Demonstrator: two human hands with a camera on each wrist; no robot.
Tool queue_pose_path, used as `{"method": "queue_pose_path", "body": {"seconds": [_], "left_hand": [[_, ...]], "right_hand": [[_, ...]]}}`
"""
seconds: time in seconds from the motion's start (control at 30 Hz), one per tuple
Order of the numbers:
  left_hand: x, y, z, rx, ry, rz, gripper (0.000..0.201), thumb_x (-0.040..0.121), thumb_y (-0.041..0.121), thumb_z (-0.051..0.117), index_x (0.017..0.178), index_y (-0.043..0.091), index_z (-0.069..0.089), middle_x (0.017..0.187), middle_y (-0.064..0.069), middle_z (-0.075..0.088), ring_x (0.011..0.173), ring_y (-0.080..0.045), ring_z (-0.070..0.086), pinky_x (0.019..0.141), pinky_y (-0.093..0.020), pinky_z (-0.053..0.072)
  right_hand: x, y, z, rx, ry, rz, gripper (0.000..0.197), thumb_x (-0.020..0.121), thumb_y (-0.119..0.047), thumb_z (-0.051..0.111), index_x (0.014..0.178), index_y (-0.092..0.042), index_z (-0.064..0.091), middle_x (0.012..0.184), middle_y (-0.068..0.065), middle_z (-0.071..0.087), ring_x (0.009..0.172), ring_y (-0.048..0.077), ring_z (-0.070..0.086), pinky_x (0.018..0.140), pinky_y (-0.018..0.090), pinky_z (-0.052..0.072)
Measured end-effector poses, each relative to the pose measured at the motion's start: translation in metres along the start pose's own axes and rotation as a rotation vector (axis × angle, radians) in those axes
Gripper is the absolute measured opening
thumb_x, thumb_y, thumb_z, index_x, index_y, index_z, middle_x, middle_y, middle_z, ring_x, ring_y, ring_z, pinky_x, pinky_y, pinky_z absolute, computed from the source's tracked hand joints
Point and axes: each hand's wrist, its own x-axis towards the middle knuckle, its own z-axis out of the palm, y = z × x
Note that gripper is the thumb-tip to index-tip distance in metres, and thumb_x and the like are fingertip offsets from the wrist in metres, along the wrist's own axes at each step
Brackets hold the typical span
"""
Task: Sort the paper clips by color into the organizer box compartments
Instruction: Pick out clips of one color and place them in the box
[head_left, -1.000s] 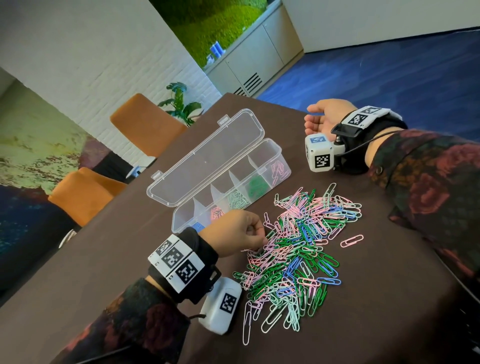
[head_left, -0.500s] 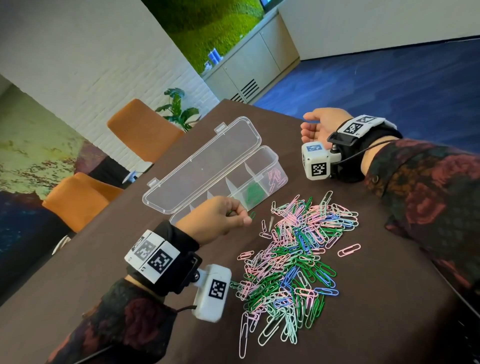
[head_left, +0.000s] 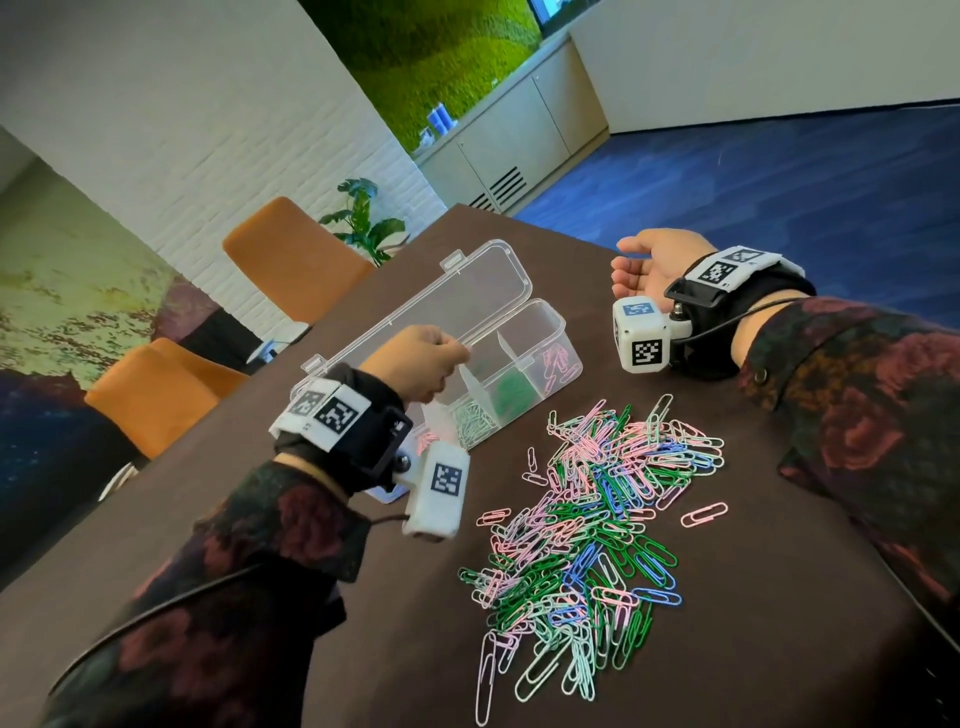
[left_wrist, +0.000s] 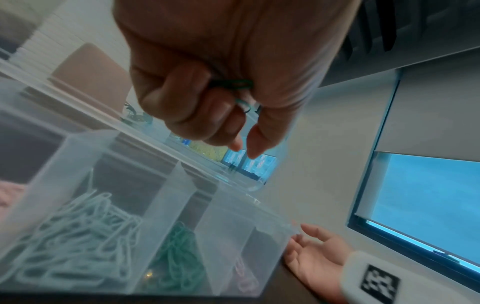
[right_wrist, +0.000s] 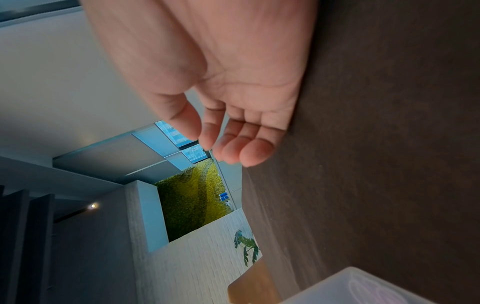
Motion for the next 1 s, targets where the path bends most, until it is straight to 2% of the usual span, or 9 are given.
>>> {"method": "queue_pose_path", "body": {"seconds": [0.1,0.23,0.3,0.37,0.43,0.53,0.67,0.9,1.0], "left_hand": [[0.013,0.003,-0.001,-0.13,0.046,-0.024,0.024,0.093,0.009,0.049,0.072,0.017,0.041,0.063,-0.003,0.035,0.048,-0.014,0.03,0.041,-0.016,0.025],[0.02,0.008,0.005,-0.356,0.079,-0.124,0.013,0.094,0.004,0.049,0.083,0.012,0.049,0.07,-0.006,0.049,0.052,-0.013,0.045,0.043,-0.018,0.038],[0.019,0.011,0.008,-0.488,0.048,-0.172,0.004,0.095,0.009,0.049,0.095,0.006,0.051,0.081,-0.01,0.053,0.066,-0.02,0.055,0.058,-0.025,0.048],[0.016,0.01,0.006,-0.564,0.006,-0.206,0.025,0.097,0.014,0.049,0.118,0.001,0.048,0.102,-0.019,0.055,0.094,-0.032,0.059,0.078,-0.035,0.05],[0.009,0.01,0.0,-0.593,-0.021,-0.188,0.034,0.097,0.017,0.047,0.127,0.001,0.044,0.117,-0.023,0.052,0.109,-0.036,0.055,0.088,-0.038,0.047],[-0.011,0.009,-0.014,-0.625,-0.008,-0.113,0.025,0.097,0.017,0.047,0.119,0.005,0.045,0.104,-0.018,0.06,0.088,-0.029,0.063,0.076,-0.034,0.054],[-0.049,-0.006,-0.028,-0.422,-0.065,0.075,0.014,0.096,0.012,0.05,0.108,0.011,0.055,0.096,-0.009,0.068,0.075,-0.019,0.066,0.069,-0.028,0.054],[-0.098,-0.067,0.006,0.243,-0.456,0.224,0.02,0.085,0.014,0.069,0.103,0.016,0.06,0.084,0.004,0.062,0.066,0.002,0.053,0.065,-0.013,0.043],[-0.103,-0.082,0.027,0.345,-0.448,0.252,0.02,0.082,0.016,0.073,0.096,0.019,0.058,0.08,0.007,0.056,0.063,0.004,0.049,0.064,-0.009,0.038]], "right_hand": [[0.001,0.0,0.0,0.005,-0.007,0.0,0.013,0.09,-0.015,0.056,0.088,-0.003,0.058,0.076,0.005,0.056,0.061,0.015,0.054,0.053,0.027,0.048],[0.001,0.0,0.0,0.008,-0.013,0.002,0.012,0.091,-0.016,0.056,0.09,-0.004,0.058,0.076,0.004,0.055,0.062,0.015,0.054,0.055,0.027,0.048],[0.001,0.0,0.001,0.007,-0.014,0.001,0.012,0.091,-0.016,0.055,0.092,-0.005,0.058,0.076,0.004,0.055,0.063,0.015,0.054,0.055,0.027,0.048],[0.001,0.001,0.001,0.006,-0.014,-0.003,0.012,0.092,-0.016,0.054,0.093,-0.005,0.058,0.077,0.004,0.056,0.063,0.015,0.054,0.056,0.027,0.048],[0.001,0.001,0.001,0.003,-0.014,-0.006,0.012,0.092,-0.015,0.054,0.092,-0.004,0.058,0.077,0.004,0.055,0.063,0.015,0.054,0.056,0.027,0.049],[0.001,0.0,0.001,0.001,-0.022,-0.002,0.013,0.092,-0.016,0.054,0.087,-0.004,0.057,0.076,0.004,0.054,0.063,0.015,0.053,0.057,0.027,0.048],[-0.001,-0.002,0.001,-0.002,-0.042,0.019,0.018,0.093,-0.018,0.051,0.081,-0.005,0.053,0.072,0.002,0.051,0.06,0.013,0.05,0.053,0.024,0.047],[-0.005,-0.002,0.004,-0.045,-0.031,0.035,0.02,0.095,-0.021,0.05,0.082,-0.006,0.053,0.073,-0.001,0.049,0.061,0.01,0.049,0.057,0.022,0.046],[-0.005,-0.001,0.004,-0.058,-0.026,0.026,0.019,0.095,-0.021,0.049,0.083,-0.007,0.053,0.074,-0.001,0.049,0.061,0.01,0.049,0.057,0.022,0.046]]}}
